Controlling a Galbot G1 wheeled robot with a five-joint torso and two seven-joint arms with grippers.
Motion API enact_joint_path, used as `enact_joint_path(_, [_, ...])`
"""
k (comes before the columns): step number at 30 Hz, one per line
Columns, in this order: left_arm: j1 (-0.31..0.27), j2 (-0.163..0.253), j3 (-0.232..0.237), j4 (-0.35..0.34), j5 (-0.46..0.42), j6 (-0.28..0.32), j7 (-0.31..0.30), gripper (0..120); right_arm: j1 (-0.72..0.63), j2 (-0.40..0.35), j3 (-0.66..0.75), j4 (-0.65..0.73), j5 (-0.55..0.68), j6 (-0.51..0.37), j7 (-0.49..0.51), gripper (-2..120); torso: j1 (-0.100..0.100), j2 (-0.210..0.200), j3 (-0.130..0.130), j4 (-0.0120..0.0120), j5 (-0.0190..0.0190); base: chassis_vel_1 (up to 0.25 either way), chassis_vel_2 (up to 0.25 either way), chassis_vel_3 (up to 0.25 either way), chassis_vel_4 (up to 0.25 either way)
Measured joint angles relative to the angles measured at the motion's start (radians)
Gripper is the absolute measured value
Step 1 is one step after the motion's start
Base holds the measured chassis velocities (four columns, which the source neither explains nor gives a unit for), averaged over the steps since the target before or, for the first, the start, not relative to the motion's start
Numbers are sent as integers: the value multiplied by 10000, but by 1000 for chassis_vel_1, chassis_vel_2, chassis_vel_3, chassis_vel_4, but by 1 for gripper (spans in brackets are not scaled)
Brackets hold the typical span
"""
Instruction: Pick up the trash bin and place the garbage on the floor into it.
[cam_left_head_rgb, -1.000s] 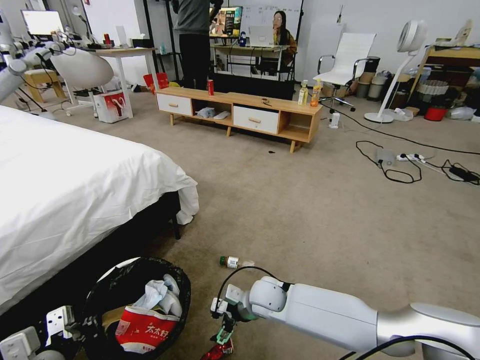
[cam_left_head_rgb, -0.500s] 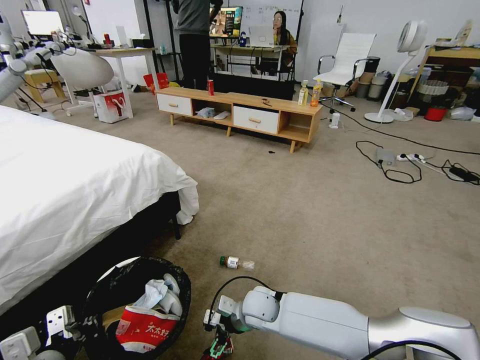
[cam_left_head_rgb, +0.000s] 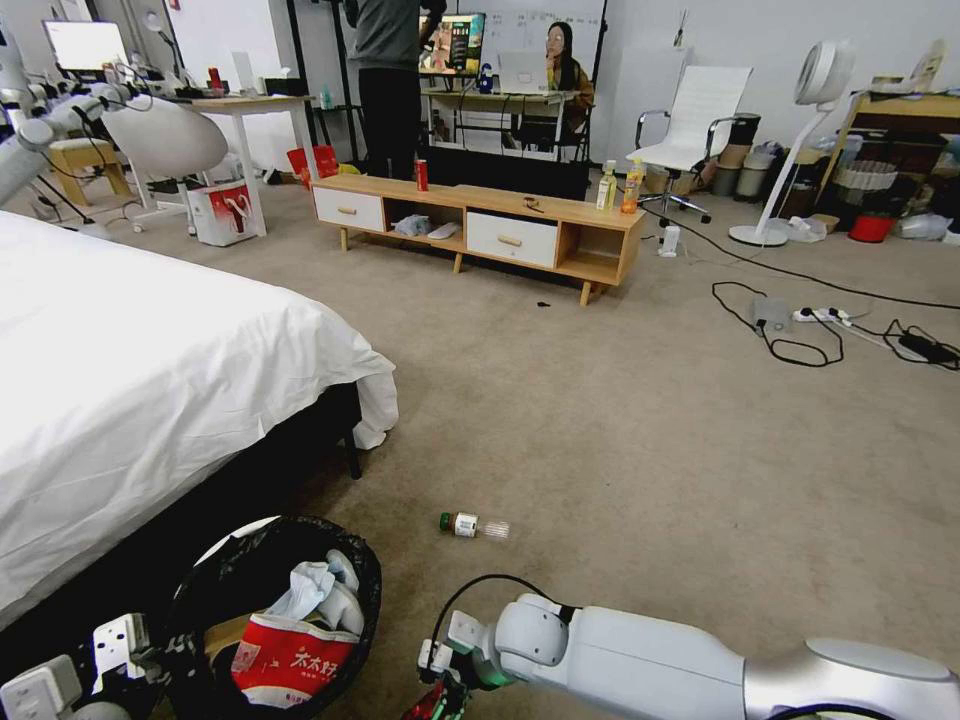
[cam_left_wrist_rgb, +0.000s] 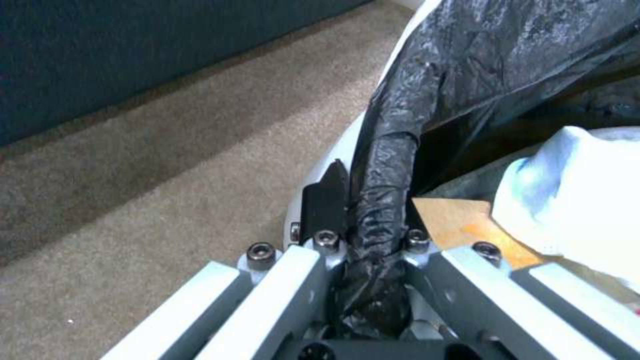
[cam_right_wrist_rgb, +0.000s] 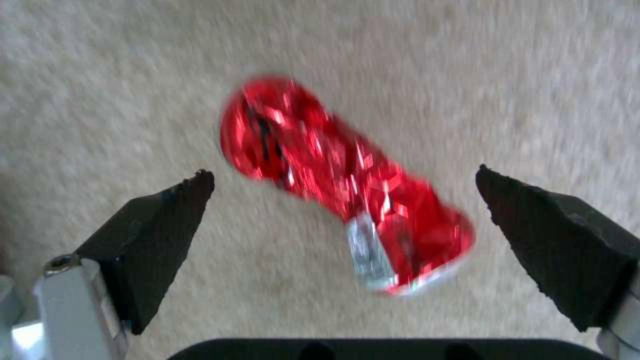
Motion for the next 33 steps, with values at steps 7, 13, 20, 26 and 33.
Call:
enact_joint_path(7, [-4, -22, 39, 37, 25, 0, -1, 1, -154, -8, 150, -397, -152, 228, -3, 100, 0, -3, 1, 2, 0, 0, 0, 0, 0])
enact_joint_path(13, [35, -49, 28, 35, 34, 0, 2, 1, -45, 191, 170, -856, -212, 478, -10, 100, 0, -3, 1, 0, 0, 0, 0, 0, 0])
enact_joint_path(20, [27, -108, 35, 37, 93, 0, 41, 1, 40, 355, 198, -1203, -260, 679, -25, 100, 0, -3, 1, 0, -1, 0, 0, 0, 0])
enact_joint_path(26, [11, -124, 41, 36, 104, 0, 45, 1, -25, 424, 180, -1320, -257, 810, -27, 100, 0, -3, 2, 0, -1, 0, 0, 0, 0])
enact_joint_path(33, [42, -116, 31, 12, 110, 0, 47, 1, -99, 579, 80, -1520, -218, 1053, -41, 100, 0, -3, 1, 0, -1, 0, 0, 0, 0])
